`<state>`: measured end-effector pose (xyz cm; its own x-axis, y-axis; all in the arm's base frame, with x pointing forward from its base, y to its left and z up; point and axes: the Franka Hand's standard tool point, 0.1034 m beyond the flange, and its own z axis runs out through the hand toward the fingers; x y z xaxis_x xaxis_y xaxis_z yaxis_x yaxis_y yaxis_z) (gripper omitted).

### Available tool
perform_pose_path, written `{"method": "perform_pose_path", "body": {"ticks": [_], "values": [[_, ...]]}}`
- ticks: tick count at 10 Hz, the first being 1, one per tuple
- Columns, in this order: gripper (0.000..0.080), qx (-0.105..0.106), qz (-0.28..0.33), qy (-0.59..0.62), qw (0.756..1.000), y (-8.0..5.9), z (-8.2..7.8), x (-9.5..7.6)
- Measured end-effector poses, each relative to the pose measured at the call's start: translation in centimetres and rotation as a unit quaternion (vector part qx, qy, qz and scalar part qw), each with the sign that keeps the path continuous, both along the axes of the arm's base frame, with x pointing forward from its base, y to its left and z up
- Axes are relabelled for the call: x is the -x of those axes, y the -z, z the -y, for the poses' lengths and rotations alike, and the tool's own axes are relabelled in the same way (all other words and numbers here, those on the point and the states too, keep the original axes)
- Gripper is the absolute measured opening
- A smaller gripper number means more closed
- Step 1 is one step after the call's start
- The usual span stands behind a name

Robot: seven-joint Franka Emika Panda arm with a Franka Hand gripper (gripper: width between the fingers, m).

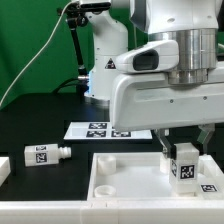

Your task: Assemble one leg

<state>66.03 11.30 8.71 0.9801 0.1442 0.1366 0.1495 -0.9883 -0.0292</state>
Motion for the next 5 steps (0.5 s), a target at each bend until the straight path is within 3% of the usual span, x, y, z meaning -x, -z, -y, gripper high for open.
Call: {"method": "perform_pose_path", "body": {"ticks": [2, 5], "values": [[0.0281, -0.021, 0.0, 0.11, 0.994, 0.05, 0.28, -0.03], [0.0281, -0.055, 0.003, 0.269, 0.961, 0.07, 0.69, 0.22]]}}
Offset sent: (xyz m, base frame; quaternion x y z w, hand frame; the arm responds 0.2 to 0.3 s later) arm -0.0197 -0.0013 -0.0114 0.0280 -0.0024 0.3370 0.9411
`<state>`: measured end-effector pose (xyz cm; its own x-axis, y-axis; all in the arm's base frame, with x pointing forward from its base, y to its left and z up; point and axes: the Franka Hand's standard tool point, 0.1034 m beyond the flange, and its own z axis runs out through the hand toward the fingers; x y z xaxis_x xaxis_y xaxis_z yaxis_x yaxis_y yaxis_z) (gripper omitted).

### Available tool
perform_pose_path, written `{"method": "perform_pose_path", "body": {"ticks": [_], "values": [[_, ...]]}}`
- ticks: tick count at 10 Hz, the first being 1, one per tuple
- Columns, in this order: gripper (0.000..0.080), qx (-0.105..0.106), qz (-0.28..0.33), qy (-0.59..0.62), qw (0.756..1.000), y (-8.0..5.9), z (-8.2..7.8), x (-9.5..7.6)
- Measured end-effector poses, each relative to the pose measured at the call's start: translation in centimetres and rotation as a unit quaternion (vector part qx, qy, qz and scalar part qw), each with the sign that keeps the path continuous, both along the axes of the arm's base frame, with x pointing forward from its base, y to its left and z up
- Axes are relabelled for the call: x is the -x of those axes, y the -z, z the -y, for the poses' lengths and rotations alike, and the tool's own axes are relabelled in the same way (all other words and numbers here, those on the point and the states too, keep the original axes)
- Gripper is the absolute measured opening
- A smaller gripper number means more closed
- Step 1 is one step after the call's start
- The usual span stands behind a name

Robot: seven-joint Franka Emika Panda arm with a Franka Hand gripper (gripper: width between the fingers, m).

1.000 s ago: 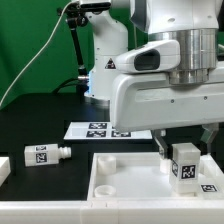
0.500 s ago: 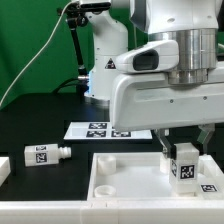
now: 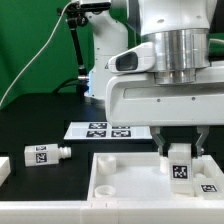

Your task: Assemble one leg

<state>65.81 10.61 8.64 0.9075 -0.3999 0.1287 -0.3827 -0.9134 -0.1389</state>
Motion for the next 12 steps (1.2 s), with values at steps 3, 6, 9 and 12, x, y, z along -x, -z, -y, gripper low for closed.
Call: {"method": "perform_pose_path", "body": {"ticks": [3, 6, 9, 12], "values": [[0.0282, -0.032, -0.022, 0.174, 0.984, 0.06, -0.22, 0.39], [0.0282, -0.048, -0.034, 0.291, 0.955, 0.09, -0.56, 0.57], [0.0511, -0.054, -0.037, 0.31, 0.949, 0.21, -0.67, 0.64], [0.064, -0.027, -0.026, 0.192, 0.981, 0.33, -0.33, 0.47]]}}
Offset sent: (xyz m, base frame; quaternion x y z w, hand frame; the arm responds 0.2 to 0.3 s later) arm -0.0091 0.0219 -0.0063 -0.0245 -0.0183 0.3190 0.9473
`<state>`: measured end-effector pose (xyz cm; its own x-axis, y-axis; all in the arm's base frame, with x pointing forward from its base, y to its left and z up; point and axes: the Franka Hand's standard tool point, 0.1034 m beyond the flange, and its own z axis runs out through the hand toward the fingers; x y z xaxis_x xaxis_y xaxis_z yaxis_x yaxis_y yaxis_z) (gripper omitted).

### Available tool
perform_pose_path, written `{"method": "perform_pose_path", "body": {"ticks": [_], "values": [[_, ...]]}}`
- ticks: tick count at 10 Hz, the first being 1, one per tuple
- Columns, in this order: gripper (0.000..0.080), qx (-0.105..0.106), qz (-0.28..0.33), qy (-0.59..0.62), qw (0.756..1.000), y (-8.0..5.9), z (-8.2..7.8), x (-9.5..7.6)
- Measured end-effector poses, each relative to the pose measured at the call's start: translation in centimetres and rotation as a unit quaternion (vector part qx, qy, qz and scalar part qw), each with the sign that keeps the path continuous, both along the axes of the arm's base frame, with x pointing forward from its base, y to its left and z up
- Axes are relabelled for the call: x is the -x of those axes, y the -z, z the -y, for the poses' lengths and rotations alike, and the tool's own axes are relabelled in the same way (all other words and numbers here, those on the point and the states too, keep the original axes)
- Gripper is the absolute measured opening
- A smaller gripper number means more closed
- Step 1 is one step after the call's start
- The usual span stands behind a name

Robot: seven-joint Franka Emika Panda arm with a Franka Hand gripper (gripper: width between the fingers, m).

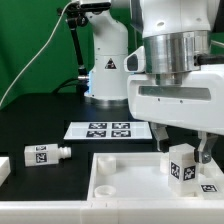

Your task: Assemble one leg

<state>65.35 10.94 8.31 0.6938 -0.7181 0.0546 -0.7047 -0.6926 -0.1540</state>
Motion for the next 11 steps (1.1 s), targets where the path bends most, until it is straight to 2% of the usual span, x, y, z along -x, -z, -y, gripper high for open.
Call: {"method": "perform_pose_path", "body": {"ticks": [2, 7, 11], "values": [[0.0648, 0.016, 0.008, -0.104, 0.994, -0.16, 0.08, -0.25], [0.0649, 0.047, 0.021, -0.29, 0.956, -0.34, 0.08, -0.53], [0.0649, 0.08, 0.024, -0.435, 0.897, -0.16, -0.41, -0.38]]}}
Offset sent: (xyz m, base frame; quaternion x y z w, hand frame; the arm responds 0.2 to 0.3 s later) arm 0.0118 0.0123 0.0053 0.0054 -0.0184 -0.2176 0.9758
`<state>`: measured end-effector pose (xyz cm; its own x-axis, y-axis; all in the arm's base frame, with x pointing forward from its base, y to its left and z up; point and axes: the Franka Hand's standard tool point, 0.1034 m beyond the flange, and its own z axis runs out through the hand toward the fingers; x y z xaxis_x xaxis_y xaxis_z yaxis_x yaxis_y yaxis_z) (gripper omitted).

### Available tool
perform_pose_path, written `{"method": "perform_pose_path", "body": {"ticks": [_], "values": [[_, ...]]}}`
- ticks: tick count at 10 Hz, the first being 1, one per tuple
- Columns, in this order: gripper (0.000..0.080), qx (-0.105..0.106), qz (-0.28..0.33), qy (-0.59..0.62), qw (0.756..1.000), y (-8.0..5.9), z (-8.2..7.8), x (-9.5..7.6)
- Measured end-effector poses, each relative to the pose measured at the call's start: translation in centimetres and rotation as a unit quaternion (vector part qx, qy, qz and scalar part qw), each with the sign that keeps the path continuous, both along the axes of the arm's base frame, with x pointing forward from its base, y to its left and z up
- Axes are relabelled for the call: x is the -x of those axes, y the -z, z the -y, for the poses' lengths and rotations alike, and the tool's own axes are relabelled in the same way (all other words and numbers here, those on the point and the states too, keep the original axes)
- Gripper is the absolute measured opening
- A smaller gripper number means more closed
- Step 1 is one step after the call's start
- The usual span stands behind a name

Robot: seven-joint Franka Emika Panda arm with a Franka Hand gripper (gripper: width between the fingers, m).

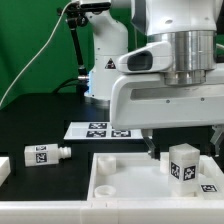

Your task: Assemble one leg

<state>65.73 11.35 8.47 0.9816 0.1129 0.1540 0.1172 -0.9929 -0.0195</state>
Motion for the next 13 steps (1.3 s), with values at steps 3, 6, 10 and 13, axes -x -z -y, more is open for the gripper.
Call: {"method": "perform_pose_path", "body": {"ticks": [3, 6, 10, 13], "values": [[0.0515, 0.01, 0.002, -0.051, 0.999, 0.0, 0.16, -0.01], [0.0282, 0.008, 0.001, -0.036, 0.999, 0.02, 0.16, -0.01], [0.0282, -0.005, -0.002, 0.046, 0.999, 0.03, 0.14, 0.0], [0.0282, -0.031, -0.008, 0.204, 0.978, 0.1, 0.17, 0.18]]}}
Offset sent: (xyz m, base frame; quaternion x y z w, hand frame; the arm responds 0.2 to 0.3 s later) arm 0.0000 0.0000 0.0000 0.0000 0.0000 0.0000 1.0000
